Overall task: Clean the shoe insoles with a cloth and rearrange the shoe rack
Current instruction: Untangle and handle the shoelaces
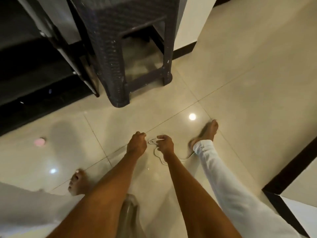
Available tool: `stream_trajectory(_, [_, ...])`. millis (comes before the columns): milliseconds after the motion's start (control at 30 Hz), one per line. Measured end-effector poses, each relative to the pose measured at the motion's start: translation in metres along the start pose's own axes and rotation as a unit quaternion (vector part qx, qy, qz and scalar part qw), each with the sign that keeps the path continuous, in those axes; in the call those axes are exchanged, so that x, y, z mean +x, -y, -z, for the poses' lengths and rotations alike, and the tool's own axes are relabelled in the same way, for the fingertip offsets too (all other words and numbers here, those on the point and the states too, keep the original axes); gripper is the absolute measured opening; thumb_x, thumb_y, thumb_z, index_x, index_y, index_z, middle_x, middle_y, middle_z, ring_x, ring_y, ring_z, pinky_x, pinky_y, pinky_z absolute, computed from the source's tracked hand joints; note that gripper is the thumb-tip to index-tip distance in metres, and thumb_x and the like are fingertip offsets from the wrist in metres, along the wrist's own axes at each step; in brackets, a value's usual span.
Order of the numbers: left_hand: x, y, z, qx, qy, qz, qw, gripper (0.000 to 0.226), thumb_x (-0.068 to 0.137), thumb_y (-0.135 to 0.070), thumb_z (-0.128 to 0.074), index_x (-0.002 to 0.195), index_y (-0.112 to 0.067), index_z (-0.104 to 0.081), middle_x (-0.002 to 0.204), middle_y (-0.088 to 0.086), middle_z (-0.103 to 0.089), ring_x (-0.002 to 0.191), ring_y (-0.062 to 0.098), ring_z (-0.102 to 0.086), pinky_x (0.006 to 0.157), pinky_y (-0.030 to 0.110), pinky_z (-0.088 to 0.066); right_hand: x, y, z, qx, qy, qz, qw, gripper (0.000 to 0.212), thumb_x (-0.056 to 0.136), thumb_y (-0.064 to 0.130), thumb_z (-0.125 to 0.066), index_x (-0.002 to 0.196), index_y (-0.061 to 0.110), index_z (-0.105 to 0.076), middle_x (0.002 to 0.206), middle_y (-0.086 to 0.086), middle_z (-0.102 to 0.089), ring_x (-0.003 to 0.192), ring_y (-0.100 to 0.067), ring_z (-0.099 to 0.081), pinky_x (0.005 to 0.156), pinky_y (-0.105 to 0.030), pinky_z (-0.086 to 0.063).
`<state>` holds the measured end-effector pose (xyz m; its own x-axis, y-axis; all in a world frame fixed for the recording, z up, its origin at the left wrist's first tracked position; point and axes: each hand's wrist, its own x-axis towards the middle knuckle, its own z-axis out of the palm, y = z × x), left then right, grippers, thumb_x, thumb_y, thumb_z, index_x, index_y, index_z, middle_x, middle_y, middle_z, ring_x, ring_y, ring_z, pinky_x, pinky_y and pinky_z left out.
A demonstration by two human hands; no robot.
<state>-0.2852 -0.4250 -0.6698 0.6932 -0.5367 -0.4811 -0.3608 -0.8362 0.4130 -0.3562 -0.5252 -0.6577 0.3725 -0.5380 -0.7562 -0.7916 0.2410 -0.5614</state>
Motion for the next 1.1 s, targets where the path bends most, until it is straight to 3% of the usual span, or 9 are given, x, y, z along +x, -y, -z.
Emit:
stream_trajectory(133, [0.031, 0.031, -0.056, -0.029, 0.025, 0.043, 0.998, 0.036, 0.093, -0.006, -0.046, 0.128, -0.01, -0.053, 0.129, 0.011, -0.052, 0.122, 0.025, -0.047, 0.097, 0.034, -0.041, 0.052, -0.044, -0.015, -0.214, -0.01, 0.069, 0.974, 0.036, 0.088, 0.001, -0.04, 0.119, 0.012, -0.056, 0.127, -0.008, -0.054, 0.113, -0.027, -0.054, 0.085, -0.028, -0.041])
stream_trajectory(233, [0.047, 0.038, -0.085, -0.021, 0.019, 0.027, 0.999, 0.036, 0.091, -0.008, -0.053, 0.126, -0.011, -0.052, 0.124, 0.009, -0.053, 0.116, 0.024, -0.05, 0.092, 0.03, -0.043, 0.081, -0.06, -0.028, -0.331, -0.014, 0.121, 0.936, 0.036, 0.089, 0.004, -0.041, 0.123, 0.012, -0.05, 0.128, -0.009, -0.046, 0.11, -0.031, -0.053, 0.08, -0.036, -0.045])
stream_trajectory(467, [0.068, 0.034, -0.112, -0.005, -0.005, -0.006, 1.0, 0.031, 0.089, -0.008, -0.054, 0.12, -0.009, -0.055, 0.119, 0.013, -0.054, 0.111, 0.029, -0.051, 0.088, 0.036, -0.044, 0.113, -0.079, -0.042, -0.454, -0.024, 0.141, 0.879, 0.026, 0.092, 0.014, -0.048, 0.117, 0.011, -0.056, 0.12, -0.01, -0.044, 0.109, -0.026, -0.049, 0.073, -0.034, -0.045])
stream_trajectory(533, [0.065, 0.032, -0.109, -0.016, -0.004, -0.013, 1.0, 0.033, 0.089, -0.007, -0.054, 0.122, -0.009, -0.054, 0.12, 0.013, -0.054, 0.113, 0.029, -0.05, 0.09, 0.036, -0.045, 0.111, -0.081, -0.037, -0.443, -0.015, 0.158, 0.882, 0.023, 0.091, 0.016, -0.052, 0.111, 0.012, -0.061, 0.116, -0.008, -0.047, 0.108, -0.025, -0.049, 0.073, -0.034, -0.045])
stream_trajectory(667, [0.051, 0.032, -0.091, -0.071, 0.011, -0.007, 0.997, 0.036, 0.089, -0.002, -0.053, 0.124, -0.01, -0.054, 0.121, 0.011, -0.053, 0.115, 0.026, -0.048, 0.093, 0.035, -0.045, 0.088, -0.07, -0.022, -0.331, 0.014, 0.184, 0.926, 0.018, 0.09, 0.023, -0.056, 0.1, 0.012, -0.066, 0.105, -0.005, -0.06, 0.099, -0.021, -0.054, 0.068, -0.027, -0.038])
stream_trajectory(767, [0.027, 0.014, -0.047, -0.182, -0.013, 0.027, 0.983, 0.038, 0.087, 0.003, -0.051, 0.122, -0.011, -0.057, 0.12, 0.01, -0.053, 0.115, 0.023, -0.051, 0.096, 0.033, -0.045, 0.046, -0.045, -0.003, -0.234, 0.039, 0.184, 0.954, 0.012, 0.087, 0.024, -0.061, 0.092, 0.013, -0.065, 0.09, -0.001, -0.067, 0.08, -0.017, -0.058, 0.065, -0.025, -0.036])
stream_trajectory(900, [-0.017, -0.021, 0.029, -0.28, 0.018, -0.004, 0.96, 0.038, 0.084, 0.007, -0.047, 0.114, -0.008, -0.064, 0.116, 0.009, -0.06, 0.109, 0.021, -0.057, 0.092, 0.024, -0.043, -0.027, -0.004, 0.019, -0.151, 0.031, 0.222, 0.963, 0.007, 0.087, 0.022, -0.063, 0.082, 0.018, -0.064, 0.071, 0.012, -0.061, 0.068, -0.006, -0.056, 0.064, -0.021, -0.041])
stream_trajectory(1000, [-0.064, -0.047, 0.084, -0.363, 0.039, -0.012, 0.931, 0.034, 0.083, 0.008, -0.048, 0.108, -0.004, -0.067, 0.107, 0.011, -0.065, 0.103, 0.023, -0.059, 0.09, 0.027, -0.044, -0.097, 0.028, 0.029, -0.083, 0.019, 0.263, 0.961, 0.003, 0.089, 0.015, -0.061, 0.086, 0.014, -0.062, 0.071, 0.009, -0.059, 0.065, 0.0, -0.052, 0.063, -0.012, -0.039])
stream_trajectory(1100, [-0.116, -0.066, 0.134, -0.379, 0.072, -0.061, 0.921, 0.026, 0.084, 0.009, -0.045, 0.096, -0.002, -0.065, 0.09, 0.012, -0.062, 0.086, 0.02, -0.057, 0.074, 0.024, -0.047, -0.165, 0.055, 0.038, -0.041, 0.008, 0.308, 0.95, 0.008, 0.091, 0.009, -0.056, 0.096, 0.014, -0.06, 0.083, 0.002, -0.06, 0.076, -0.01, -0.057, 0.074, -0.025, -0.049])
